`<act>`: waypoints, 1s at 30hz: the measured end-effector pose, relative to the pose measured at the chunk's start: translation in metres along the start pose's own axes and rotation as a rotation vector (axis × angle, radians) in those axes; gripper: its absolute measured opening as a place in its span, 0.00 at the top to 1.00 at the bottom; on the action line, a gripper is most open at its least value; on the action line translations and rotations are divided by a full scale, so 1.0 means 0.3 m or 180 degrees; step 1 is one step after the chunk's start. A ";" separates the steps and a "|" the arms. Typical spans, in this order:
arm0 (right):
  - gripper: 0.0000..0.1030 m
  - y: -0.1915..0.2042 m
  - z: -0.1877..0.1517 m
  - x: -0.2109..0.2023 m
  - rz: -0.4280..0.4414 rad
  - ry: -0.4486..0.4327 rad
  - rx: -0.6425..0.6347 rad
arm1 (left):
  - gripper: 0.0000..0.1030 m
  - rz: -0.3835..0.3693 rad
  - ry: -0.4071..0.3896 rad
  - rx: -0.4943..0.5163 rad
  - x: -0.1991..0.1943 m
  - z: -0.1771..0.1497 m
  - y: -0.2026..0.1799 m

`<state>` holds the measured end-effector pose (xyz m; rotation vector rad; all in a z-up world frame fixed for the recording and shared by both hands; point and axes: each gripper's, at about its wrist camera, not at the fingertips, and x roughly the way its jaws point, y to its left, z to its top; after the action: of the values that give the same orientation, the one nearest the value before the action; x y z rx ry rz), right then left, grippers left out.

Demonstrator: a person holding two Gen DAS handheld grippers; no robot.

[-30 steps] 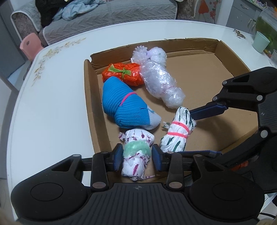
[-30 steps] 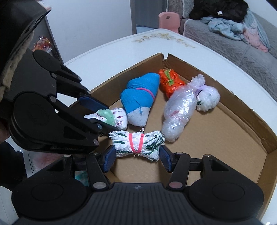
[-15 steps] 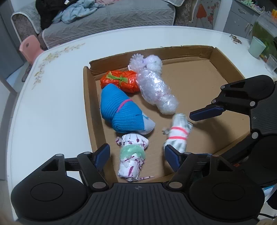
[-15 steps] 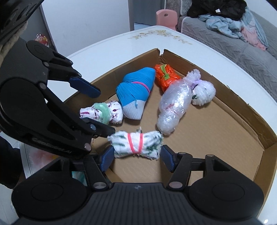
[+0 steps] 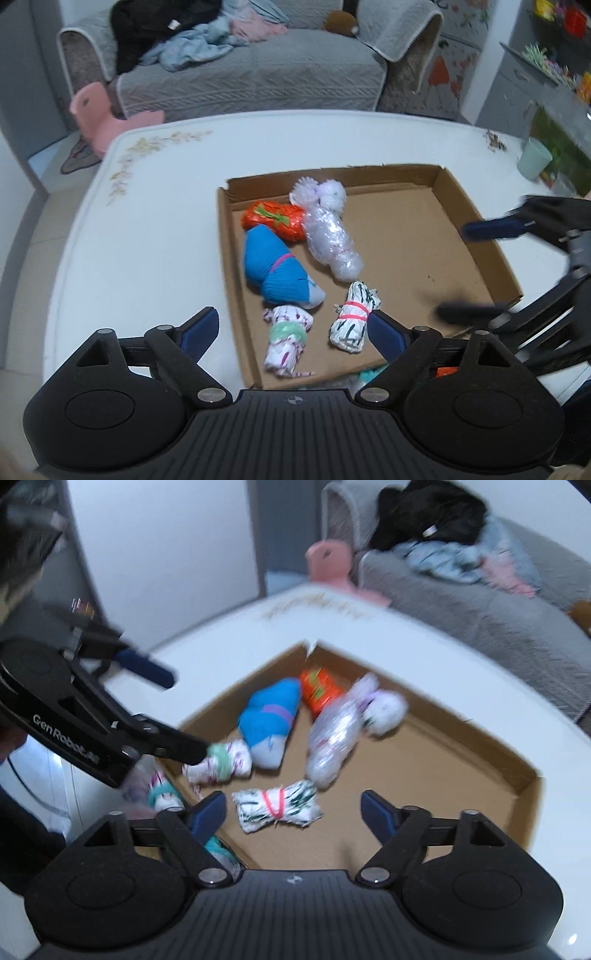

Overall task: Organize objects
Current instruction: 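Carry both bundles into the tray and open both tools to release, then grasp pink fluffy bundle with left tool while right tool grasps blue sock roll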

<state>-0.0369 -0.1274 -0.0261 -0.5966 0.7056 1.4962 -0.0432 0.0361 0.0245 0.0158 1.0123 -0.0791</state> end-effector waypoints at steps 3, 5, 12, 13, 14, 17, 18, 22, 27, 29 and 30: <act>0.02 0.004 -0.014 -0.152 -0.0341 -0.0399 0.0091 | 0.01 -0.0025 0.0031 -0.0001 -0.064 -0.034 -0.007; 0.00 -0.007 -0.038 -0.252 -0.0572 -0.0694 0.0368 | 0.01 -0.0060 0.0108 0.0104 -0.075 -0.068 -0.023; 0.01 -0.159 -0.246 -0.229 -0.0109 0.0057 0.2212 | 0.02 -0.0155 0.0437 0.0256 0.056 -0.206 -0.054; 0.03 -0.156 -0.265 -0.213 -0.0225 0.0192 0.2242 | 0.03 -0.0162 0.0501 0.0268 0.072 -0.223 -0.059; 0.04 -0.143 -0.278 -0.203 -0.0395 0.0293 0.2186 | 0.03 -0.0172 0.0550 0.0301 0.082 -0.237 -0.065; 0.04 -0.088 -0.294 -0.166 -0.0753 0.0540 0.1902 | 0.03 -0.0142 0.0517 0.0386 0.097 -0.248 -0.079; 0.05 -0.077 -0.296 -0.148 -0.0764 0.0610 0.1837 | 0.03 -0.0151 0.0523 0.0388 0.106 -0.246 -0.081; 0.12 -0.074 -0.301 -0.073 -0.0722 0.0889 0.1806 | 0.03 -0.0220 0.0580 0.0240 0.136 -0.232 -0.072; 0.19 -0.076 -0.321 -0.021 -0.0776 0.1123 0.1730 | 0.03 -0.0366 0.0719 -0.0066 0.173 -0.231 -0.048; 0.21 -0.073 -0.323 0.010 -0.0727 0.1188 0.1715 | 0.03 -0.0391 0.0759 -0.0179 0.184 -0.229 -0.037; 0.23 -0.072 -0.321 0.022 -0.0713 0.1219 0.1699 | 0.03 -0.0421 0.0772 -0.0229 0.189 -0.225 -0.033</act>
<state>-0.0206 -0.1941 -0.0972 -0.5291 1.2407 0.9341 -0.0713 0.0262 -0.0591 -0.1096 1.2576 -0.1646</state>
